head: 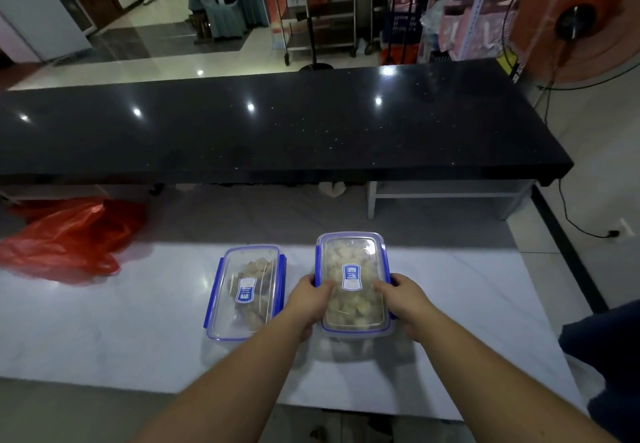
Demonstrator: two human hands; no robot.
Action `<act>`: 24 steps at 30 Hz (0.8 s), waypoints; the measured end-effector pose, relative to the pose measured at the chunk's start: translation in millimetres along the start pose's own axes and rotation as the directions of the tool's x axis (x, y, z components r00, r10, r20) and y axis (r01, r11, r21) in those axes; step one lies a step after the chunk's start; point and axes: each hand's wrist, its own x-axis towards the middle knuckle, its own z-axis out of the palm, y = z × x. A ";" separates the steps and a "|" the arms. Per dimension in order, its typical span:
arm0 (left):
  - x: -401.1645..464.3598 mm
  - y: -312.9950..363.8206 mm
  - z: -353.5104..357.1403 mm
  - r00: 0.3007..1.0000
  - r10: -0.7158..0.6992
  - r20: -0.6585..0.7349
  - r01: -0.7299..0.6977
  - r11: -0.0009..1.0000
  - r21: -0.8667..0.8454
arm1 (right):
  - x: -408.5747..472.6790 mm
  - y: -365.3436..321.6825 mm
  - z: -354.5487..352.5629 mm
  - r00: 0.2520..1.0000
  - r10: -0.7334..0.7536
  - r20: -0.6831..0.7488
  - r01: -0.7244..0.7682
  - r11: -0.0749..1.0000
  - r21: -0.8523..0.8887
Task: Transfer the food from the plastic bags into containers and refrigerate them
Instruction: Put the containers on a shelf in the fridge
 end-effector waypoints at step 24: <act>-72.2 -12.2 37.9 0.824 0.151 0.546 -0.330 0.912 0.245 | -168.0 99.1 -5.5 0.799 0.179 -0.574 0.065 0.923 0.378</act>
